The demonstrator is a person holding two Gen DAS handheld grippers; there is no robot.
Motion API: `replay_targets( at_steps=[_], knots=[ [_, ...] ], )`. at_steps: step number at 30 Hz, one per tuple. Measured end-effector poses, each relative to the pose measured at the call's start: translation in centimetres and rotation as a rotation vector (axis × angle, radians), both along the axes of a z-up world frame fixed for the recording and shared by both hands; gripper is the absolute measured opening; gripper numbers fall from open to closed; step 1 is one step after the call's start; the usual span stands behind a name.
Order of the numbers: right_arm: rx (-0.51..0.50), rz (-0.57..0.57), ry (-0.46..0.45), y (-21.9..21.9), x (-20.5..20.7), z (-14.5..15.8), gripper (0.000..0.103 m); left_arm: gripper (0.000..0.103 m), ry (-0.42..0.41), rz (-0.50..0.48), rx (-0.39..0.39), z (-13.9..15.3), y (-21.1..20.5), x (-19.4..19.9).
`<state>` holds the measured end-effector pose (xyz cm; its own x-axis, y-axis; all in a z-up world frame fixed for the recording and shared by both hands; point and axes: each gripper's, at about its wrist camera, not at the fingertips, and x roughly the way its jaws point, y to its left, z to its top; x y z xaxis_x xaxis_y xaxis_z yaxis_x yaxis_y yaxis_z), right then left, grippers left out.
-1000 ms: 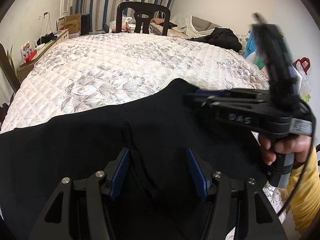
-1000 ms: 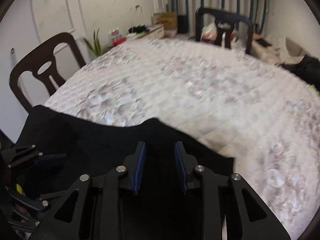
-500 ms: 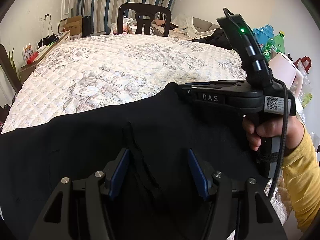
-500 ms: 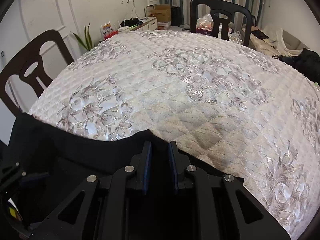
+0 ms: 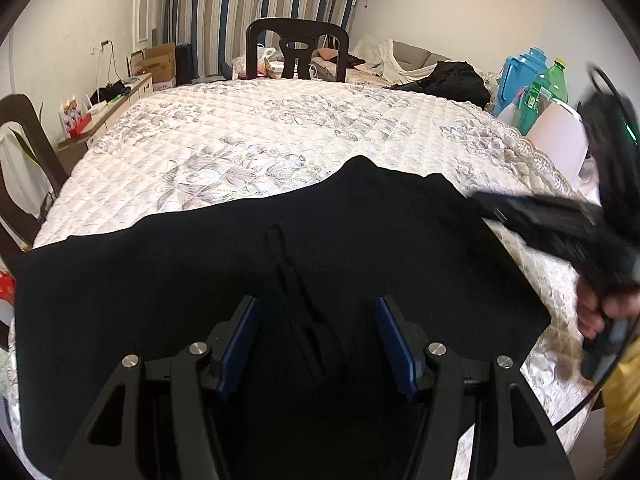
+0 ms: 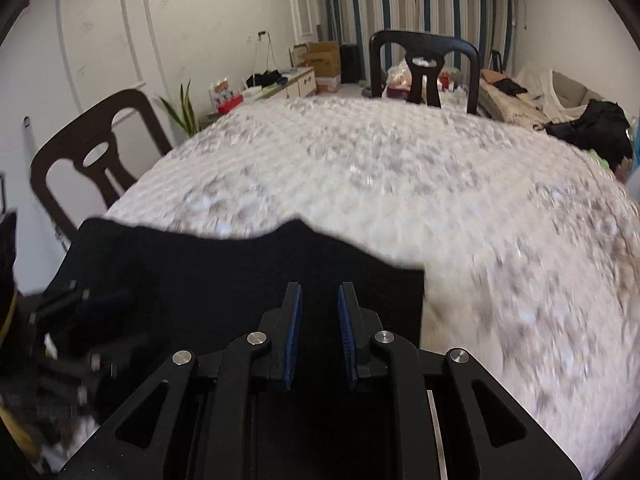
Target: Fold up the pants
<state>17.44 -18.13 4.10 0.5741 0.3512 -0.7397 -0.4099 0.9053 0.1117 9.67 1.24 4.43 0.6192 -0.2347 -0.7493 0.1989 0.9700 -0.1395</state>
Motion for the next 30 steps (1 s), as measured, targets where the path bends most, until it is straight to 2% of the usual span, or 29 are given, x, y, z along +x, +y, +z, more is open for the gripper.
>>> replay_targets(
  at_steps=[3, 6, 8, 11, 13, 15, 17, 18, 24, 30],
  knots=[
    [0.004, 0.017, 0.04, -1.3, -2.6, -1.1, 0.019, 0.063, 0.001, -0.004, 0.021, -0.1, 0.0, -0.9],
    [-0.06, 0.007, 0.068, -1.2, -4.6, -2.8, 0.019, 0.063, 0.012, 0.0, 0.031, -0.3, 0.1, -1.9],
    [-0.077, 0.011, 0.028, -1.1, -6.2, -2.9, 0.019, 0.063, 0.013, 0.0, 0.043, -0.4, 0.2, -2.5],
    [-0.054, 0.048, 0.038, -1.3, -7.4, -2.4, 0.019, 0.063, 0.014, -0.003, 0.042, -0.1, 0.6, -3.3],
    [-0.026, -0.003, 0.007, -2.4, -7.8, -1.8, 0.019, 0.063, 0.01, -0.019, 0.028, 0.2, 0.7, -3.3],
    [0.017, -0.076, -0.007, -3.9, -7.6, -1.7, 0.023, 0.063, -0.002, -0.033, 0.027, 0.8, 0.5, -3.0],
    [0.045, -0.152, 0.01, -5.3, -7.2, -2.1, 0.048, 0.063, -0.016, -0.049, 0.041, 1.1, -0.1, -2.7],
    [0.058, -0.185, 0.028, -5.9, -6.9, -2.5, 0.051, 0.063, -0.021, -0.063, 0.049, 1.3, -0.6, -2.5],
    [0.08, -0.211, 0.066, -6.3, -6.0, -3.9, 0.051, 0.063, 0.001, -0.124, 0.006, 1.6, -2.4, -1.1],
    [0.085, -0.204, 0.054, -5.9, -6.4, -4.1, 0.051, 0.063, -0.01, -0.173, -0.025, 2.0, -3.7, -0.7]
  ],
)
